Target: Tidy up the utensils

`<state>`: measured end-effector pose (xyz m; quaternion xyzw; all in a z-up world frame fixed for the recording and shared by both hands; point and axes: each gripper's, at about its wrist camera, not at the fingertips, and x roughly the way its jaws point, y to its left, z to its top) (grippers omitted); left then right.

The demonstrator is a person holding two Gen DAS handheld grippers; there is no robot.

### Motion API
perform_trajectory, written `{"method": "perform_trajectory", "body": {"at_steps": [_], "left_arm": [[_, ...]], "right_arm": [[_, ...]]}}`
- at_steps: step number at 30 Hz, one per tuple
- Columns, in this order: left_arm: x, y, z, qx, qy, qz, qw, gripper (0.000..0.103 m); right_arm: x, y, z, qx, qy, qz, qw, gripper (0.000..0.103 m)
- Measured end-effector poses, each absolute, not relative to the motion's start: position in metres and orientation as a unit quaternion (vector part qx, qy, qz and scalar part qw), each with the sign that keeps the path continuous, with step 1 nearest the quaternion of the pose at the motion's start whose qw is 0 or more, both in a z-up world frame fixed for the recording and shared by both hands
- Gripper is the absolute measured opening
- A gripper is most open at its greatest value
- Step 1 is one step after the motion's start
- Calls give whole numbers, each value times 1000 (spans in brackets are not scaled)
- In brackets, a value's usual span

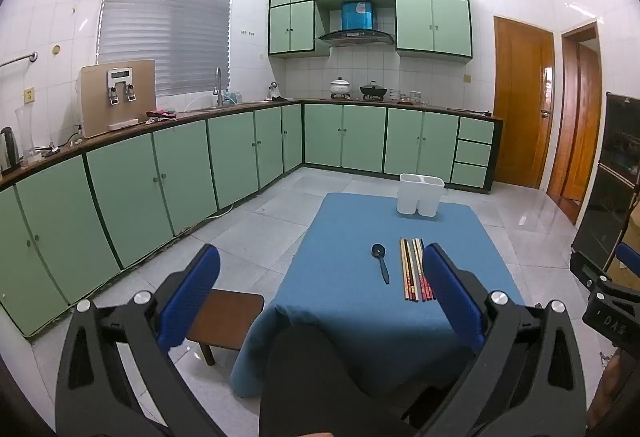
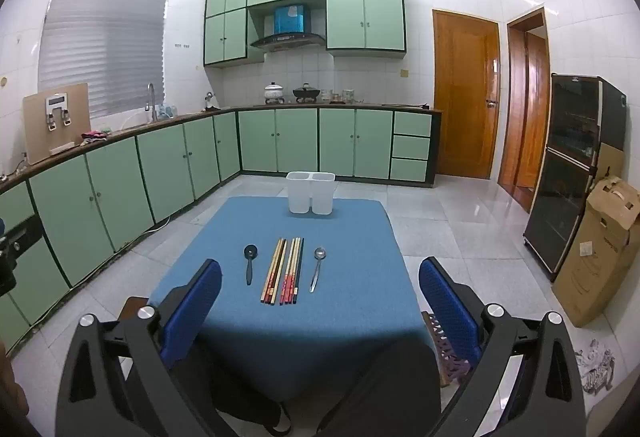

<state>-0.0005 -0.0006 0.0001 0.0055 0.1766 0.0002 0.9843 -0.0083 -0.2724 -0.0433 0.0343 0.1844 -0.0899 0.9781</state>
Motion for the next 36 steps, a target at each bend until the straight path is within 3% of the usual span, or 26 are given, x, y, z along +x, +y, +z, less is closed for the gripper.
{"method": "perform_trajectory", "body": {"at_steps": [36], "left_arm": [[-1,4,1,2,178,0,984,98]], "right_arm": [[-9,-273,-44,35,185,-91,978,97]]}}
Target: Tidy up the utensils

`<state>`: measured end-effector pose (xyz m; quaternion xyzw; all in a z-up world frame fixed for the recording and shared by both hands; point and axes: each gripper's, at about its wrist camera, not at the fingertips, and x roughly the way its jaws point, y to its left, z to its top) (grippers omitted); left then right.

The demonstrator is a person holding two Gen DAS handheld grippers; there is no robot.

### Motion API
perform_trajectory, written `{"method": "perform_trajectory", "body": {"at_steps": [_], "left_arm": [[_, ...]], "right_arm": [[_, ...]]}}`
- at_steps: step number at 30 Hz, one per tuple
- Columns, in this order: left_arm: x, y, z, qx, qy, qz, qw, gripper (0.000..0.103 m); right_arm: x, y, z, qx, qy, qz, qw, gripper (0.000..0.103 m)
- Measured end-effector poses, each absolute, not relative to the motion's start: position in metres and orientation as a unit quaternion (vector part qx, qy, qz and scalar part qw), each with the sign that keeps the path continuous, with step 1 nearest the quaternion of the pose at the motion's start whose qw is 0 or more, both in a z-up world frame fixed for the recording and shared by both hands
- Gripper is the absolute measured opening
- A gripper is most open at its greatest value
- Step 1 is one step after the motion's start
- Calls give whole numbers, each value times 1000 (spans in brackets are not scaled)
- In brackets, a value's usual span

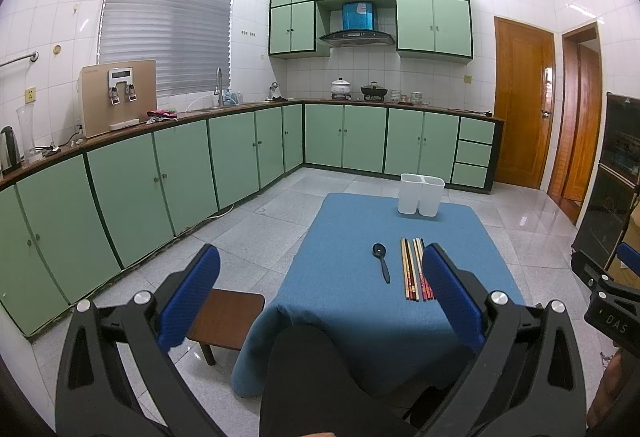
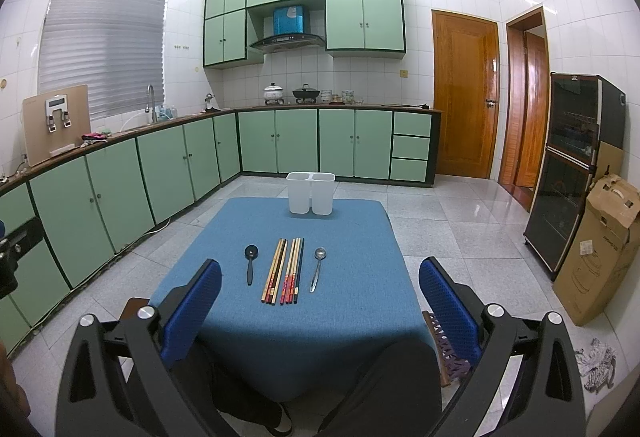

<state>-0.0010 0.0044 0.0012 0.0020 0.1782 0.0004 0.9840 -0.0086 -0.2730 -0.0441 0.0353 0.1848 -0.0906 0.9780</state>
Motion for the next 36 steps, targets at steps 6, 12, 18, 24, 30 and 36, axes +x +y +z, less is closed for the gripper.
{"method": "perform_trajectory", "body": {"at_steps": [6,12,18,24,30,36], "left_arm": [[-1,5,1,3,177,3,984,98],[0,5,1,3,177,3,984,98],[-1,6,1,2,177,2,984,98],[-1,5,1,2,177,2,984,98],[-1,5,1,2,177,2,984,98],[0,5,0,2,177,2,984,98]], "right_arm": [[-9,-273,-44,36,185,-90,978,97],[-9,-273,-44,35,184,-91,978,97],[-9,-273,-44,36,184,-90,978,97],[-9,-273,-45,36,184,-91,978,97],[-9,-273,-44,36,184,-90,978,97],[-9,-273,-45,36,184,-90,978,97]]}}
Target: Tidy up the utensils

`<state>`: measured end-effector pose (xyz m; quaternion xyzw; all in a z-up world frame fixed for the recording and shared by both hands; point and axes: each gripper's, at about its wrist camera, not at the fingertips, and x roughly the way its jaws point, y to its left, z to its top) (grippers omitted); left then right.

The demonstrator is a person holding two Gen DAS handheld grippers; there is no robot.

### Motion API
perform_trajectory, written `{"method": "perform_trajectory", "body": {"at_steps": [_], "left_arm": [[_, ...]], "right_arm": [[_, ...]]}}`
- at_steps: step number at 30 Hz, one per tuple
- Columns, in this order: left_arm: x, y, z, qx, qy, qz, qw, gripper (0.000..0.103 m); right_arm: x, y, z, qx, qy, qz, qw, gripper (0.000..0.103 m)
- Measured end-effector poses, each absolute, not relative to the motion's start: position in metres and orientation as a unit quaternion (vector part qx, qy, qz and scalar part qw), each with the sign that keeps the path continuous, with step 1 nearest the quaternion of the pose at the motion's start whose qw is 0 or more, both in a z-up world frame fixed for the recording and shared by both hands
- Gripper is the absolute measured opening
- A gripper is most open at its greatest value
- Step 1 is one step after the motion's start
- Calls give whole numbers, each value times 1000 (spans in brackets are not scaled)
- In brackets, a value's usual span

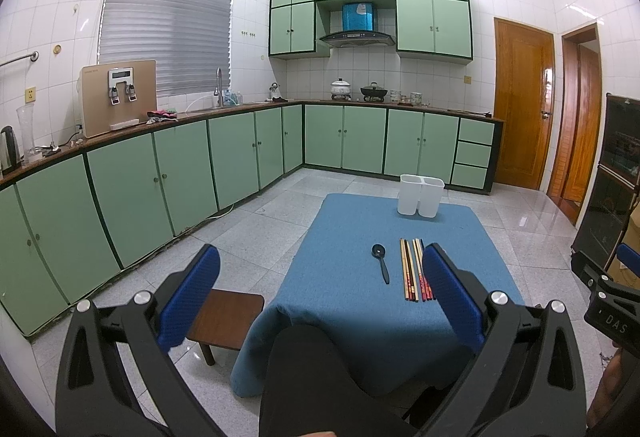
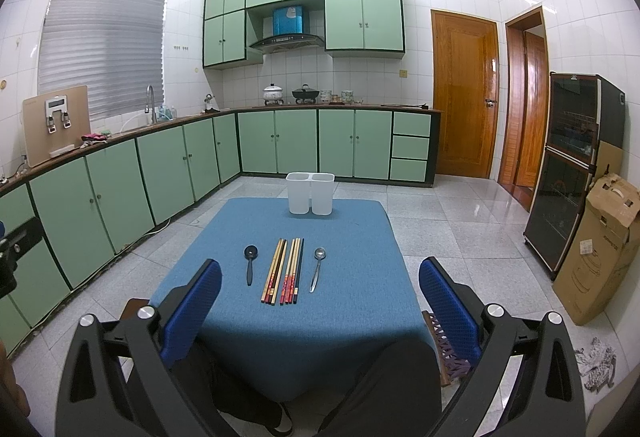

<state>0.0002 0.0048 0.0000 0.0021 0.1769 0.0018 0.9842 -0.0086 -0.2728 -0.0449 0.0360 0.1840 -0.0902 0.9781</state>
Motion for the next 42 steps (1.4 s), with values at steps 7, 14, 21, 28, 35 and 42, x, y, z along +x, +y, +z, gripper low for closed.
{"method": "perform_trajectory", "body": {"at_steps": [7,14,21,28,35,42], "left_arm": [[0,5,0,2,177,2,984,98],[1,5,-1,2,177,2,984,98],[-1,-1,-4,3,178,4,984,98],[47,-6,-40,2,236,-26,972,98],[158,-16,-125,-3,354,-83,932,98],[255,-35,-200,11,403,-108,909,98]], "right_arm": [[-9,-273,-45,36,184,-90,978,97],[-9,-273,-45,36,184,-90,978,97],[-10,-273,-40,35,187,-92,977,97],[21,-284,-67,36,217,-98,971,97],[100,-315,-131,61,298,-93,948,97],[194,-330,-214,71,382,-68,919,73]]}}
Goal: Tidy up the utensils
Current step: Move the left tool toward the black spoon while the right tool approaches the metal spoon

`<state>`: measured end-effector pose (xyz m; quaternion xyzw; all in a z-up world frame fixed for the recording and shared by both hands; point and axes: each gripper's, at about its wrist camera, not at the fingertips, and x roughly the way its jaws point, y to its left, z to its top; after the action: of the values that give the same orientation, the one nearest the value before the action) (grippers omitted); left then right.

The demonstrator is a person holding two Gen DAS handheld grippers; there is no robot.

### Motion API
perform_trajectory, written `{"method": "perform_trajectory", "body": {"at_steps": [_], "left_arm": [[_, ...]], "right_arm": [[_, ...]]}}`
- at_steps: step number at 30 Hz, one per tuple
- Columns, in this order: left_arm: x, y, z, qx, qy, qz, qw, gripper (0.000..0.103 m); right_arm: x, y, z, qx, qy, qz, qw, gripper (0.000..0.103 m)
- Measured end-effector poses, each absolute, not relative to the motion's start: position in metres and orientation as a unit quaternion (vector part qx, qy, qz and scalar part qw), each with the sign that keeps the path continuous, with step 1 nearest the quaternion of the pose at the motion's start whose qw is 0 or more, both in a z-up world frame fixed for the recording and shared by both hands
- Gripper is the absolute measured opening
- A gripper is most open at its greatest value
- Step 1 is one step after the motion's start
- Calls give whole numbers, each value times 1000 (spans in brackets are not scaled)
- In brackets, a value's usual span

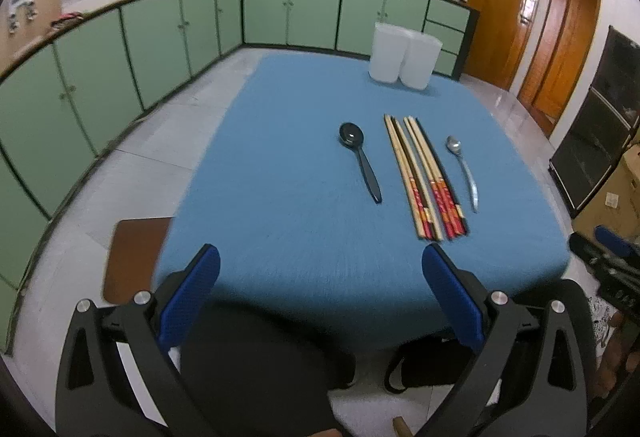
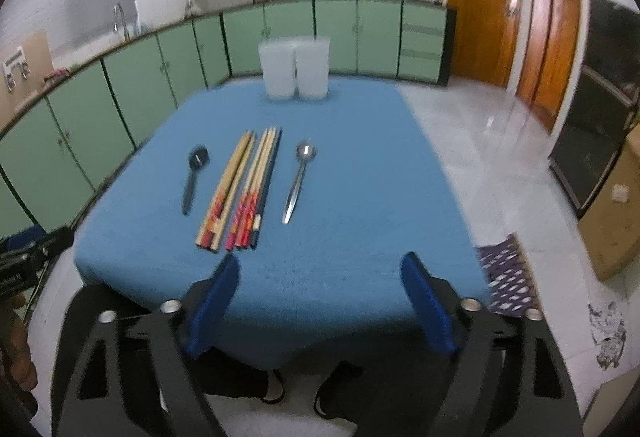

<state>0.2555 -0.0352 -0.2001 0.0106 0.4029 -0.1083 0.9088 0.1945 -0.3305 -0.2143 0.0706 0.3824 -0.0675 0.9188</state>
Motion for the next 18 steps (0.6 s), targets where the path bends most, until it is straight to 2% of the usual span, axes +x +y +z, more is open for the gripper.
{"method": "perform_trajectory", "body": {"at_steps": [1,9,18], "left_arm": [[264,-37,-206,11,408,-111,906,98],[336,-64,-259,16,451,-130,883,98],[369,-95,-284,64,453,-127,880,98]], "right_arm": [[206,-331,-224,76,390,-58,916,66],[279,-337,-284,100,427,-24,898,45],[305,-340,-293,75,412,-5,908,44]]}}
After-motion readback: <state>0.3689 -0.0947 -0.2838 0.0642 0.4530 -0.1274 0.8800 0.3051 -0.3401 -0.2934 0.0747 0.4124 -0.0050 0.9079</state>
